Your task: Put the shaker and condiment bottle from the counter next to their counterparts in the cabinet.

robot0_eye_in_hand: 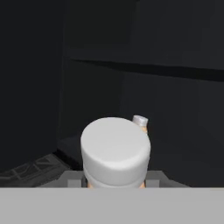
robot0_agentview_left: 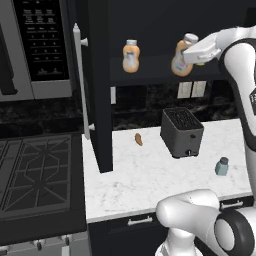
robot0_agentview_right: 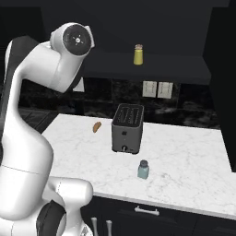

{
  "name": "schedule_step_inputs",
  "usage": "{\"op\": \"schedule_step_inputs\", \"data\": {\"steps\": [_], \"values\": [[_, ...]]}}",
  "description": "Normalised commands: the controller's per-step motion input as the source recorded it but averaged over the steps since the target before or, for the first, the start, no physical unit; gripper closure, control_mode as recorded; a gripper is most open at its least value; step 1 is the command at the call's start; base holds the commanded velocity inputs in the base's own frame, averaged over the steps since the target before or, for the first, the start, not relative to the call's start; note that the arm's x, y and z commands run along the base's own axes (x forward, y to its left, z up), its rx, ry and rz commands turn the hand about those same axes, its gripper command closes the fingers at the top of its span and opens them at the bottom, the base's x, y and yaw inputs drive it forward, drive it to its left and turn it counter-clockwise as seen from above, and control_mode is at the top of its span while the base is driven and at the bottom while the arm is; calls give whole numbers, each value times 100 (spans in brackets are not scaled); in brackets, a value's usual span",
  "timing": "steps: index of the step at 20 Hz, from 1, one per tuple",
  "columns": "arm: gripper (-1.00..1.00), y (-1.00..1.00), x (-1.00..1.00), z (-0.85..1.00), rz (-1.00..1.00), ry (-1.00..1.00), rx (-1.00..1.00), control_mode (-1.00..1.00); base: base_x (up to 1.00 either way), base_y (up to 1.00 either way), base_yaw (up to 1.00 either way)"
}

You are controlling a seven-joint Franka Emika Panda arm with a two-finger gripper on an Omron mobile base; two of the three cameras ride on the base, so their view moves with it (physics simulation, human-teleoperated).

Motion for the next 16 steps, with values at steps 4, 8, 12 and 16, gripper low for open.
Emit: {"op": "schedule_step_inputs", "data": {"steps": [4, 8, 12, 16], "values": [[100, 0, 17, -15, 4, 18, 0, -100, 0, 0, 0], [100, 0, 17, -2, 3, 10, 0, -100, 0, 0, 0], [100, 0, 24, 4, 2, 1, 0, -100, 0, 0, 0], [100, 0, 23, -2, 4, 0, -1, -100, 0, 0, 0]]}}
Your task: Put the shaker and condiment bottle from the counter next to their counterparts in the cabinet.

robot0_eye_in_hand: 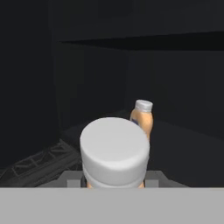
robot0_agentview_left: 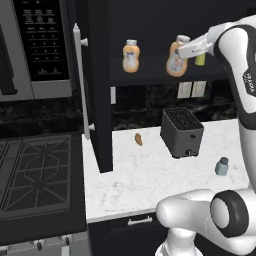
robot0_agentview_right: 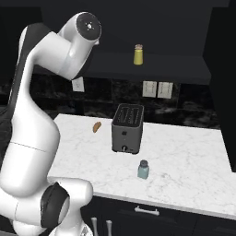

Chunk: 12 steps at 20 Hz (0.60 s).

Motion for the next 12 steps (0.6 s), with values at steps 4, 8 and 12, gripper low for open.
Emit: {"op": "schedule_step_inputs", "data": {"steps": [4, 8, 12], "values": [[100, 0, 14, -14, 6, 0, -3, -100, 0, 0, 0], [100, 0, 11, -6, 6, 0, -2, -100, 0, 0, 0], [100, 0, 18, 0, 5, 0, -3, -100, 0, 0, 0]]}}
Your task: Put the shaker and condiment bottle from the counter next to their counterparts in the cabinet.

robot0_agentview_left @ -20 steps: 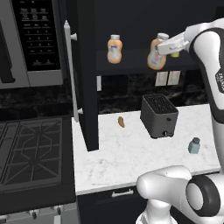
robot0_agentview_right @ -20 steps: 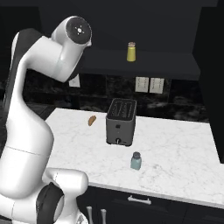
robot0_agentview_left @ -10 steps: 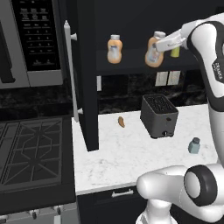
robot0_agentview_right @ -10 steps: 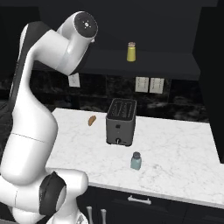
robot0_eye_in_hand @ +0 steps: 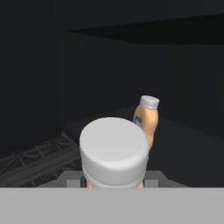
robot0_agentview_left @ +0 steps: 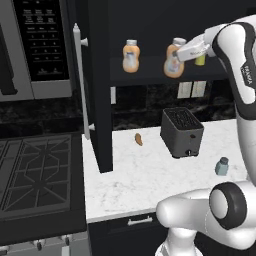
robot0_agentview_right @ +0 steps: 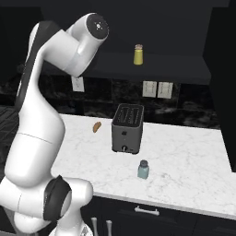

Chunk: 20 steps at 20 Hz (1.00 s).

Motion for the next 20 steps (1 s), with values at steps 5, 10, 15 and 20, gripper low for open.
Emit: {"op": "schedule_step_inputs", "data": {"steps": [5, 10, 15, 20], "values": [[100, 0, 21, 0, 5, -1, -9, -100, 0, 0, 0], [100, 0, 20, 0, 5, -3, -6, -100, 0, 0, 0], [100, 1, 20, -1, 3, 0, 0, -100, 0, 0, 0], [100, 12, 18, -2, 1, 0, 0, -100, 0, 0, 0]]}}
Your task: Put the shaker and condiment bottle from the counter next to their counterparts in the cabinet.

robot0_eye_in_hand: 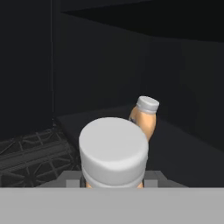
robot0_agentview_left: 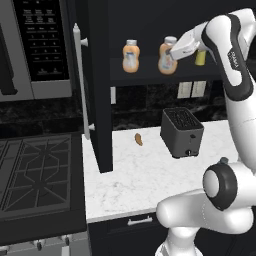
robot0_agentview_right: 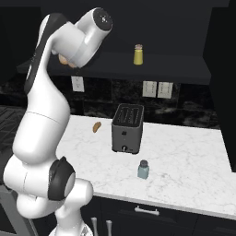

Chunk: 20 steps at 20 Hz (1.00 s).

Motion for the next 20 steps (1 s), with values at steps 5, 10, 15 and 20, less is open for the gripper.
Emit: {"op": "schedule_step_inputs", "data": {"steps": [5, 10, 15, 20], "values": [[100, 14, 19, 0, 0, 0, 0, -100, 0, 0, 0], [100, 0, 19, 0, 0, -2, -1, -100, 0, 0, 0], [100, 0, 1, -10, 0, -1, 0, -100, 0, 0, 0], [100, 0, 0, -17, 2, 0, 0, -100, 0, 0, 0]]}}
